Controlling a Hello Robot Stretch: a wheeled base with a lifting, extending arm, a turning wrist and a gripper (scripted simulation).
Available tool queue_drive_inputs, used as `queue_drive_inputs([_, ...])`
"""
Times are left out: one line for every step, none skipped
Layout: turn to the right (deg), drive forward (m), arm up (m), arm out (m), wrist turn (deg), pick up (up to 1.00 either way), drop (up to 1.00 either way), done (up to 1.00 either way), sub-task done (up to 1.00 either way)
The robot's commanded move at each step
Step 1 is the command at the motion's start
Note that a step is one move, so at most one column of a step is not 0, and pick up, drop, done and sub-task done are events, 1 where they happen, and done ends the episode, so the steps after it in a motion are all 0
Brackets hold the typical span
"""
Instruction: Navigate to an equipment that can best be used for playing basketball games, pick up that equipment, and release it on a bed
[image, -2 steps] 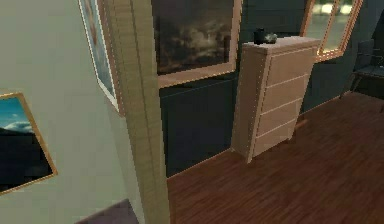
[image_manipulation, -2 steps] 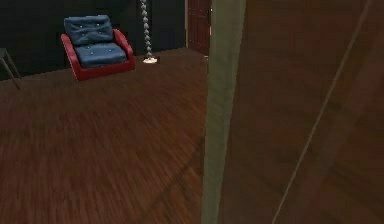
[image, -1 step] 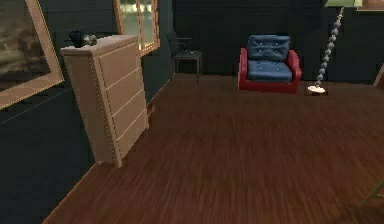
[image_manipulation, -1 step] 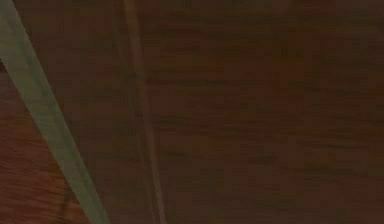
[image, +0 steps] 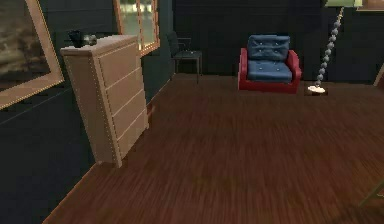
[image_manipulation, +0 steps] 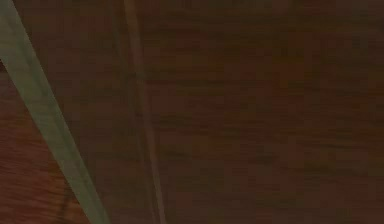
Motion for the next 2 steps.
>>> queue_drive_inputs([-15.0, 0.00, 0.00, 0.00, 0.0, 0.00, 0.00, 0.00, 0.00])
queue_drive_inputs([0.0, 0.50, 0.00, 0.00, 0.0, 0.00, 0.00, 0.00, 0.00])
